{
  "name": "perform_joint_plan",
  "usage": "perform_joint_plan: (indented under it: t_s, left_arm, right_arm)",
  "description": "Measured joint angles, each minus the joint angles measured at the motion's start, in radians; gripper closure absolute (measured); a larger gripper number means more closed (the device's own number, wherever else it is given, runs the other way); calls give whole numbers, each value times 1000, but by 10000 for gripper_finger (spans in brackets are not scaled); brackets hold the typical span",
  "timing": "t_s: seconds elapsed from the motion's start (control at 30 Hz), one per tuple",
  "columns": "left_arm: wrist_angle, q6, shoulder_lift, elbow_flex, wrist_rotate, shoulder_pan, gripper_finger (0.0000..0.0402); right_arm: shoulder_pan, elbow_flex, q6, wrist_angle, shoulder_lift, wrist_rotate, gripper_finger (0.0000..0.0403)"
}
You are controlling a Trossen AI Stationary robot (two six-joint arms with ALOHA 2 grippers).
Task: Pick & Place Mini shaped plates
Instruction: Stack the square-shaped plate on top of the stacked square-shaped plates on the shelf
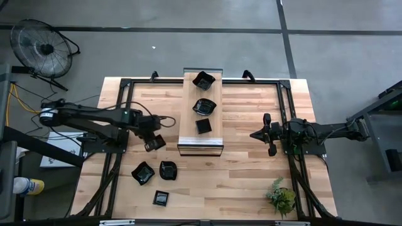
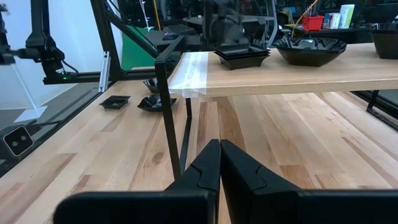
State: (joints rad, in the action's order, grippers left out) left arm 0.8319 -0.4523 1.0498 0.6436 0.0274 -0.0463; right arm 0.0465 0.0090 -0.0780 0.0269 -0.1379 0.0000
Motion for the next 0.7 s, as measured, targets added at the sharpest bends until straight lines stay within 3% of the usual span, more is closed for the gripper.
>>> perform_joint_plan:
  t_s: [0.37,0.7]
  left_arm:
    - [62,6,-144,158,-77,0,400]
    - [-9,-78,-141,276,-206,0,401]
  right_arm:
    - [0,0,0,0,0,0,398]
    - [0,0,0,0,0,0,398]
